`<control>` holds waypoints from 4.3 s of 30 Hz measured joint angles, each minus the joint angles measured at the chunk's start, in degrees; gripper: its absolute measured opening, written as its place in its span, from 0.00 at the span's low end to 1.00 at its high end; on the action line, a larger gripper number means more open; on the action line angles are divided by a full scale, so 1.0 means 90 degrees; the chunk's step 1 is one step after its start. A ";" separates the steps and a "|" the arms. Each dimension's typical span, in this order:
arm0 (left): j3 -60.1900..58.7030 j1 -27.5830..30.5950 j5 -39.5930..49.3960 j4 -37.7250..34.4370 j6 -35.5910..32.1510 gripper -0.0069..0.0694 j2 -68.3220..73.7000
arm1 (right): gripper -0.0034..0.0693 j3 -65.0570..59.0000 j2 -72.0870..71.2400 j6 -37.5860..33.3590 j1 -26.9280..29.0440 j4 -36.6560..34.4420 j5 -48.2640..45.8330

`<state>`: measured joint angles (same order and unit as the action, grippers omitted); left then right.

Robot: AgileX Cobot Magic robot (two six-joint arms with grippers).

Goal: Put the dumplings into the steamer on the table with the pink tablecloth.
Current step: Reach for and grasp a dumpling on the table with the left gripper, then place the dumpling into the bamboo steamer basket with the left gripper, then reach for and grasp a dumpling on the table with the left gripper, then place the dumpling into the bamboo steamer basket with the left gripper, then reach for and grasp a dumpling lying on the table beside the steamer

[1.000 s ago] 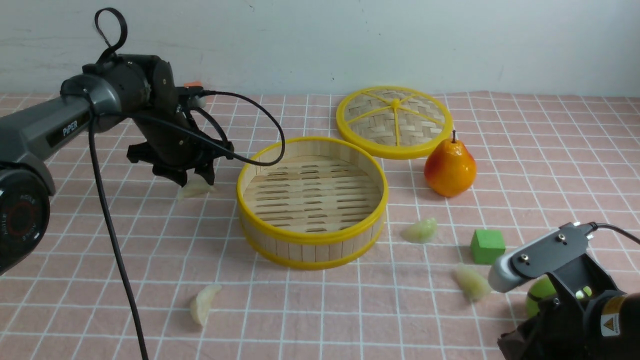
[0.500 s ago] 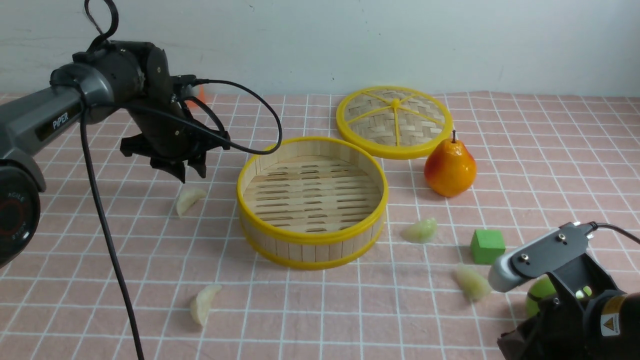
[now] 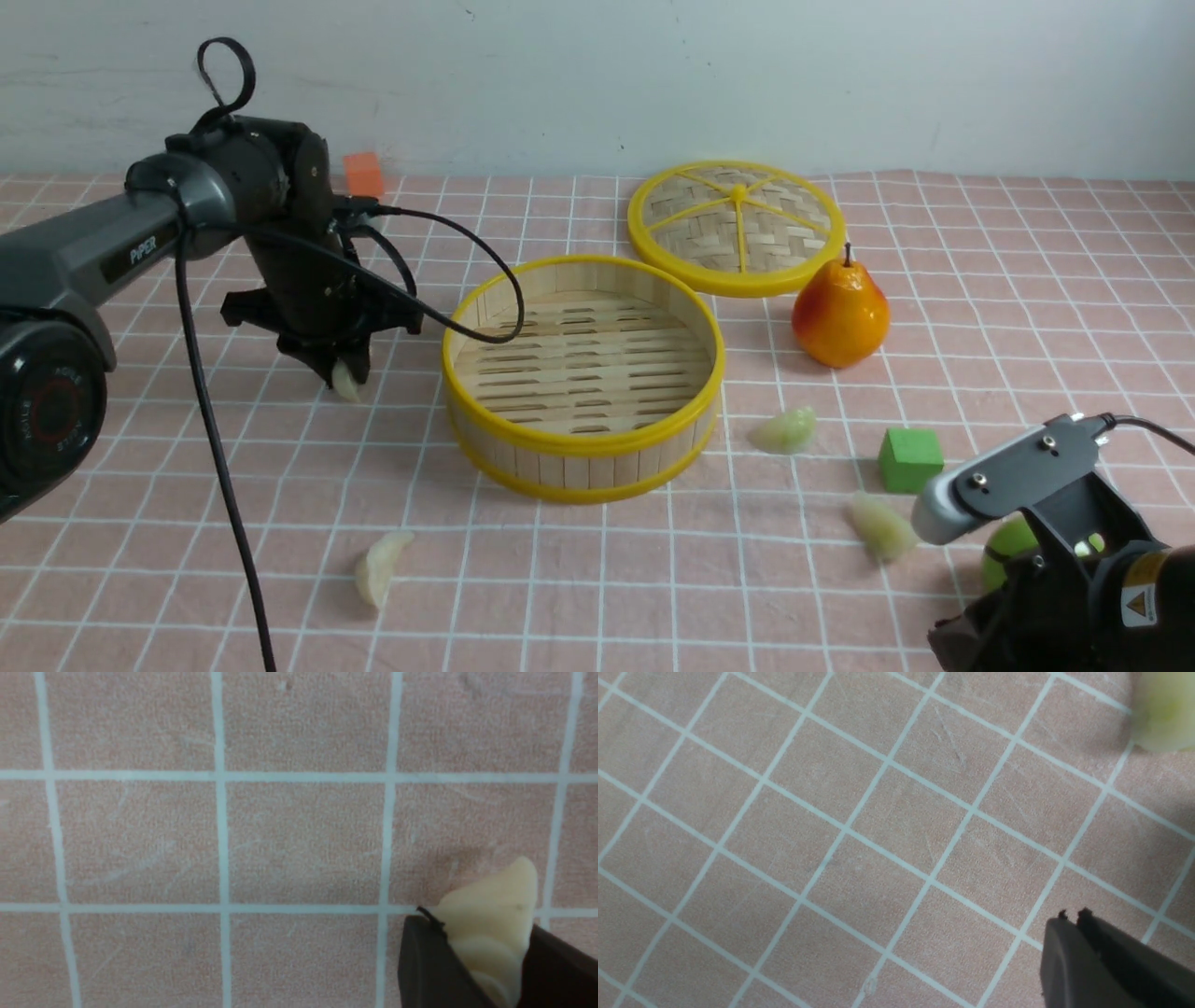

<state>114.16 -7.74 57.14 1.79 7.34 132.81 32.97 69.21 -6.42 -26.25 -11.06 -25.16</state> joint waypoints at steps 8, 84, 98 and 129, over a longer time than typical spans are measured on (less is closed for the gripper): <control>0.0002 -0.0424 -0.0179 -0.0625 -0.0042 0.33 -0.1384 | 0.10 0.0000 0.0043 0.0000 0.0000 -0.0014 0.0079; -0.2790 -0.1913 -0.2310 -0.1002 -0.0052 0.30 -0.2668 | 0.16 0.0000 0.0580 0.0000 0.0000 -0.0599 0.0185; -0.2465 -0.1966 -0.2173 -0.0066 0.0155 0.50 -0.1802 | 0.17 0.0053 0.0705 0.0000 0.0000 -0.0616 0.0111; -0.8548 -0.1966 -0.1426 0.0809 0.0675 0.07 -1.1021 | 0.69 0.4380 0.4581 0.3816 0.0893 0.0531 0.0628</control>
<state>37.22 -25.44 44.30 9.07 13.41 33.63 72.39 110.44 27.93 -18.21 -6.28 -19.51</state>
